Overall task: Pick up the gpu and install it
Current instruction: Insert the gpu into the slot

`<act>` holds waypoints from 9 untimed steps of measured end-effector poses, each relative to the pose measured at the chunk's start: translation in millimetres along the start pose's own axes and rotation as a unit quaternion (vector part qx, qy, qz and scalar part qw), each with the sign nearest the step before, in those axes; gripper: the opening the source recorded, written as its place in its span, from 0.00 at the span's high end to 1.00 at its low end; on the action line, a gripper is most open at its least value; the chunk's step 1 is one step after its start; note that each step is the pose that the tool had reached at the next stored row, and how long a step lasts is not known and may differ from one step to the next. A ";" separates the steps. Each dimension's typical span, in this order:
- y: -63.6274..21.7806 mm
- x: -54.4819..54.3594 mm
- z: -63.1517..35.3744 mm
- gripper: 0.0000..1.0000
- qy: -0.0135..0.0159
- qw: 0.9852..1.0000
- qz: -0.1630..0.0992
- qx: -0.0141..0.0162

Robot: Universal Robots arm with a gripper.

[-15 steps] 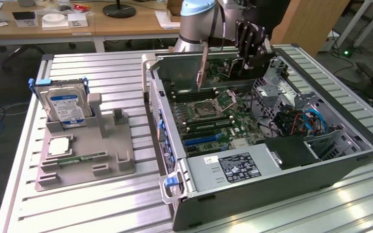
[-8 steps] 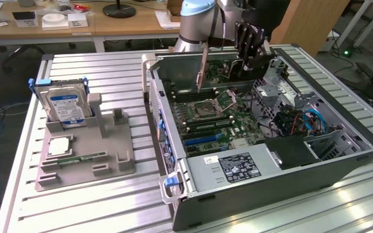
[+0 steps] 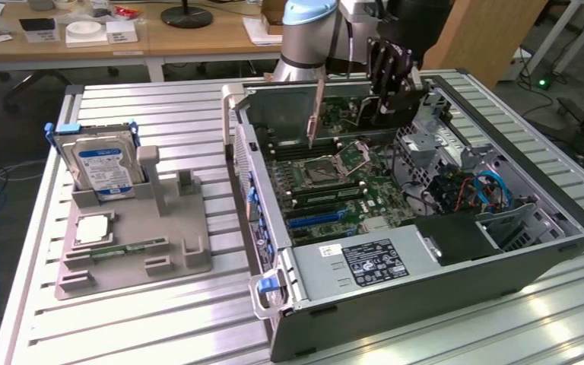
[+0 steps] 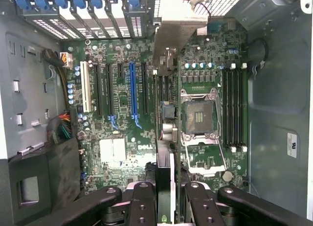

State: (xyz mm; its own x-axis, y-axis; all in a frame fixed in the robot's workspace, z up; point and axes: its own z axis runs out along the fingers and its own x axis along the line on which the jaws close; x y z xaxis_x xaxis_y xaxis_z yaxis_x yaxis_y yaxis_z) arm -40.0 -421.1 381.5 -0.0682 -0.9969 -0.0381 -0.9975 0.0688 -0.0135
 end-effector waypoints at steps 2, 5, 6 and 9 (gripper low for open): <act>0.0 0.1 1.3 0.73 0.000 1.000 0.000 0.000; 0.1 0.1 3.4 0.73 0.000 1.000 0.000 0.000; 0.1 0.2 4.0 0.73 0.000 1.000 0.000 0.000; 0.1 0.2 5.7 0.73 0.000 1.000 0.000 0.000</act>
State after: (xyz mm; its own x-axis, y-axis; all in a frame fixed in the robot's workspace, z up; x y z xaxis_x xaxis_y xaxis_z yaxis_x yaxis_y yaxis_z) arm -40.0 -421.1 375.8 -0.0682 -0.9969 -0.0380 -0.9975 0.0688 -0.0135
